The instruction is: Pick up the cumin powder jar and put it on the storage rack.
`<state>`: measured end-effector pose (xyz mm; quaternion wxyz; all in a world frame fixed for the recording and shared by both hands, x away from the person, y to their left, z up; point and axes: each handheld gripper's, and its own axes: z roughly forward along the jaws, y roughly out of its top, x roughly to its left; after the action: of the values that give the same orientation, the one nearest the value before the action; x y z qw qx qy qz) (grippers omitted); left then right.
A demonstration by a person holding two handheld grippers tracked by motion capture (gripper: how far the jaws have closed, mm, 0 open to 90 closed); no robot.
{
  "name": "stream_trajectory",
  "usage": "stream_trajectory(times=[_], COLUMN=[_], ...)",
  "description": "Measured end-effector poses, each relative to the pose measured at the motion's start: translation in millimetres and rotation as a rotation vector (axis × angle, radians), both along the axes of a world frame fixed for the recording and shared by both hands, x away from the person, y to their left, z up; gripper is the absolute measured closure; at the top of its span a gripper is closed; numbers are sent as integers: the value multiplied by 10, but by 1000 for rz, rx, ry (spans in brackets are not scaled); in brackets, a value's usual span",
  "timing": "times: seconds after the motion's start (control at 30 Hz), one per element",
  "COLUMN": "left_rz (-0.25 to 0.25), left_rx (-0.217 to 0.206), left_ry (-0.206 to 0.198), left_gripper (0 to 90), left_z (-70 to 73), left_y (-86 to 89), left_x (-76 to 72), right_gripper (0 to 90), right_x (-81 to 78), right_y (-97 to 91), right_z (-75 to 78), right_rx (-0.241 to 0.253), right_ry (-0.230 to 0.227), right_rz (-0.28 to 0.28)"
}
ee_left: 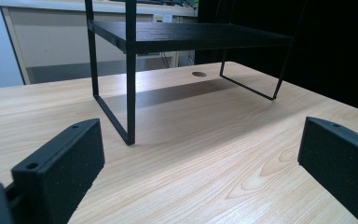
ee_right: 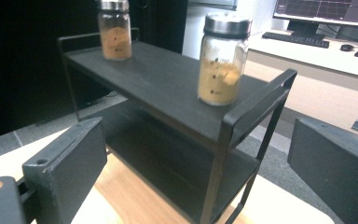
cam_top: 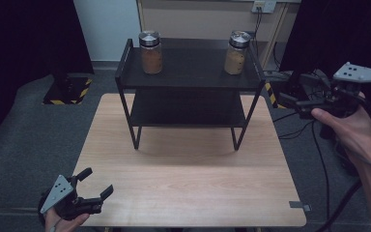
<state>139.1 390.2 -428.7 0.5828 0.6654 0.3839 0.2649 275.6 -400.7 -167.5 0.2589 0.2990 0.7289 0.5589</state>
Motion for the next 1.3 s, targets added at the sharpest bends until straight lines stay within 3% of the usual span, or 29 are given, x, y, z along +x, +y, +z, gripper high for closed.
stream_trajectory(times=[0.4,0.8,1.0,1.3], left_rz=[2,3,5,6], left_rx=[3,3,2,1], left_ry=[0,-2,-3,-7], left_gripper=[0,0,0,0], left_z=[1,2,1,-1], left_y=[-8,-6,-7,-8], left_x=[0,-7,-12,-15], right_gripper=[48,46,46,45], right_x=[-458,-732,-837,-980], right_y=[-59,66,143,269], right_z=[-410,-664,-963,-1530], right_rx=[2,-23,-1,53], right_ry=[-40,-59,-54,-76], right_rz=[9,-3,-53,-181])
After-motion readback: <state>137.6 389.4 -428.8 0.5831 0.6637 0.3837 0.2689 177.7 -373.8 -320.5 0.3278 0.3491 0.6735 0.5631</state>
